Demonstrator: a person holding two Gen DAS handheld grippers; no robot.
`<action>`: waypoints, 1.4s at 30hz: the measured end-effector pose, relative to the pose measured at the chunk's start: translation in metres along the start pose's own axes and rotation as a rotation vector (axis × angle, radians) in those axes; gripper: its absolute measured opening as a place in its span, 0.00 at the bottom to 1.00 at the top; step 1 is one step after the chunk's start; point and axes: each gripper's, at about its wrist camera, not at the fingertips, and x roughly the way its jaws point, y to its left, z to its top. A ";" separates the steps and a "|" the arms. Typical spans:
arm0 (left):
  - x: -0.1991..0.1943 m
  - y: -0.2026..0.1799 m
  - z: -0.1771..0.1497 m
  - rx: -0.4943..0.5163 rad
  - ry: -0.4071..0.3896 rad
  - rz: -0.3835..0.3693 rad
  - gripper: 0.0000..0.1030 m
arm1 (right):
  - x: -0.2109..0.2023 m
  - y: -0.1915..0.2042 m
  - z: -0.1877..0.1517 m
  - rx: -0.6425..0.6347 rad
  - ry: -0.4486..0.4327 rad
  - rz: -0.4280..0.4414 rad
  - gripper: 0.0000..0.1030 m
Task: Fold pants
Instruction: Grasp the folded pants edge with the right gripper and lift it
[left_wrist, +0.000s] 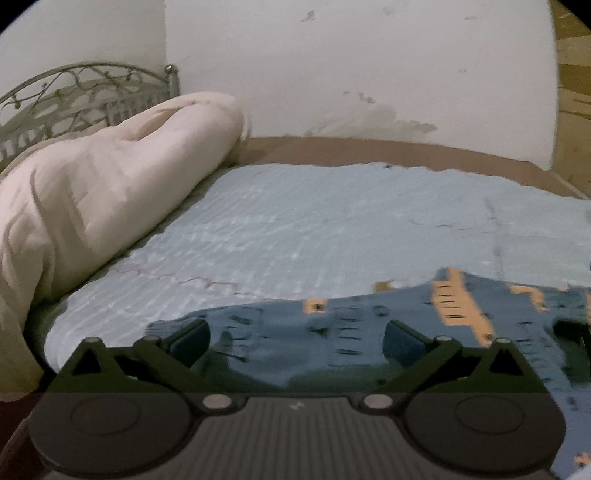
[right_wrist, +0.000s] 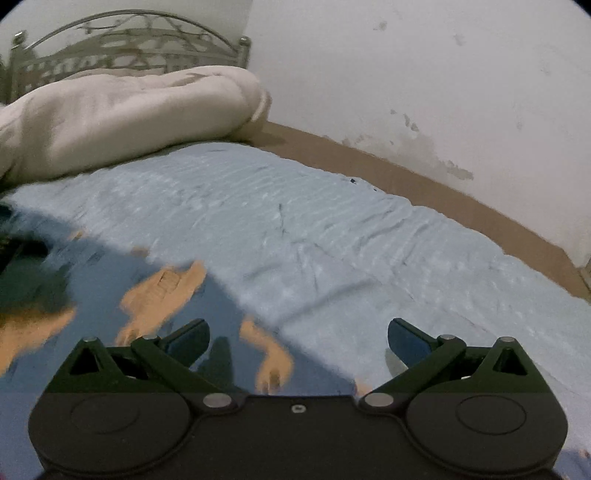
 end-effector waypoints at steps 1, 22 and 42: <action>-0.004 -0.006 0.000 0.006 -0.006 -0.015 0.99 | -0.013 -0.001 -0.011 -0.014 -0.004 -0.006 0.99; -0.010 -0.142 -0.036 0.174 0.072 -0.248 0.99 | -0.144 -0.116 -0.161 0.229 -0.003 -0.541 0.99; -0.011 -0.181 -0.041 0.155 0.053 -0.297 0.99 | -0.170 -0.184 -0.185 0.859 -0.068 -0.156 0.99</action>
